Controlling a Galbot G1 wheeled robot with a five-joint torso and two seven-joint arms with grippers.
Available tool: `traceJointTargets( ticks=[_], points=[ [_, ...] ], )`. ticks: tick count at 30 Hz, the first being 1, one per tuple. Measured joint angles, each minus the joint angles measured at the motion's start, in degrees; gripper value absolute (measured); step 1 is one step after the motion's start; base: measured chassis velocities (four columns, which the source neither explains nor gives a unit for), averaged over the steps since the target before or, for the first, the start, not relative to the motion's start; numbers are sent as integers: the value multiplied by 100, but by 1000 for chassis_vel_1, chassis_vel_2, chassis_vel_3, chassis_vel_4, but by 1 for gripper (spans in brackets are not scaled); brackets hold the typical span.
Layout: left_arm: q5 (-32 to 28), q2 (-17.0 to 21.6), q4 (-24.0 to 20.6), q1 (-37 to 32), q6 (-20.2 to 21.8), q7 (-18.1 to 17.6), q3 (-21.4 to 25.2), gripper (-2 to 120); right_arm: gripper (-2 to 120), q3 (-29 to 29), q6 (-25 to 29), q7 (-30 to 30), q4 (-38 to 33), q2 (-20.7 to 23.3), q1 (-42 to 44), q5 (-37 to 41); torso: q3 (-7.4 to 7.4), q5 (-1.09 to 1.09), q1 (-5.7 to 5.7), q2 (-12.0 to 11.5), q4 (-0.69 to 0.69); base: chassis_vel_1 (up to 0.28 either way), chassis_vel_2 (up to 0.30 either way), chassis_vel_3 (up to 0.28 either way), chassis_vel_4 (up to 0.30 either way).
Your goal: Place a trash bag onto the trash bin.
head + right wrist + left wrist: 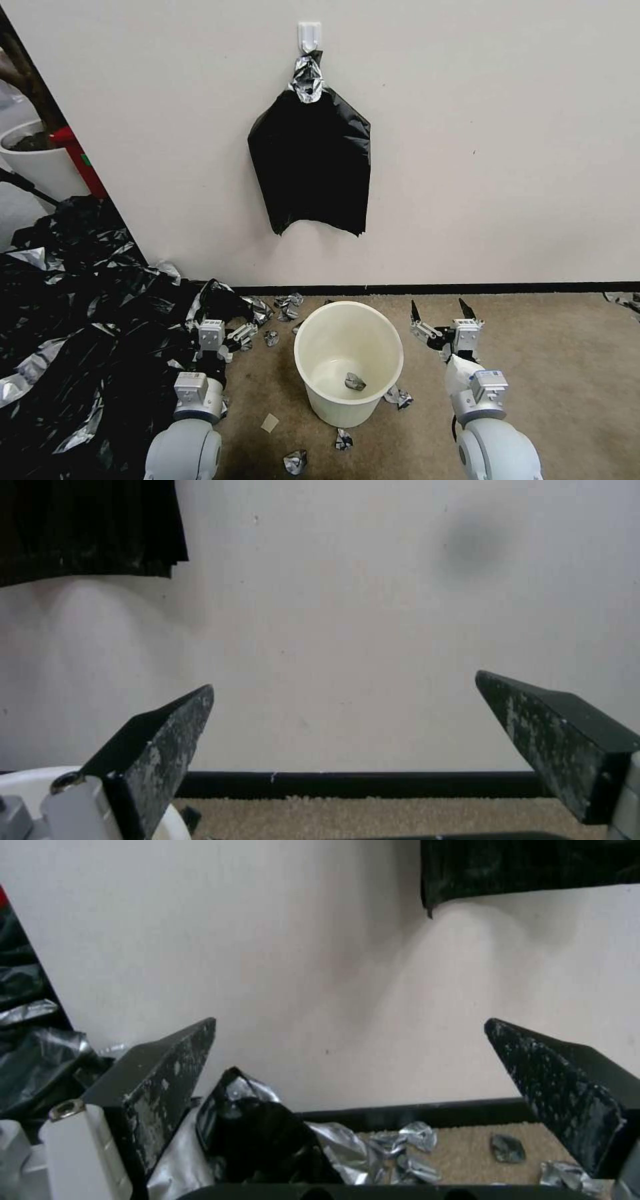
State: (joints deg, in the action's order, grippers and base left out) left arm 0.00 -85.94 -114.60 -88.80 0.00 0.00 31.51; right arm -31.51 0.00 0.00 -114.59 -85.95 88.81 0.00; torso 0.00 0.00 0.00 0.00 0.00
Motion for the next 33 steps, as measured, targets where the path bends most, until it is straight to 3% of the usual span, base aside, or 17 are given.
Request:
traceJointTargets(
  ticks=[33],
  points=[
    [0,0,0,0,0,0,0,100,100,0,0,0,0,0,0,0,0,0,0,0,0,0,0,0,0]
  ],
)
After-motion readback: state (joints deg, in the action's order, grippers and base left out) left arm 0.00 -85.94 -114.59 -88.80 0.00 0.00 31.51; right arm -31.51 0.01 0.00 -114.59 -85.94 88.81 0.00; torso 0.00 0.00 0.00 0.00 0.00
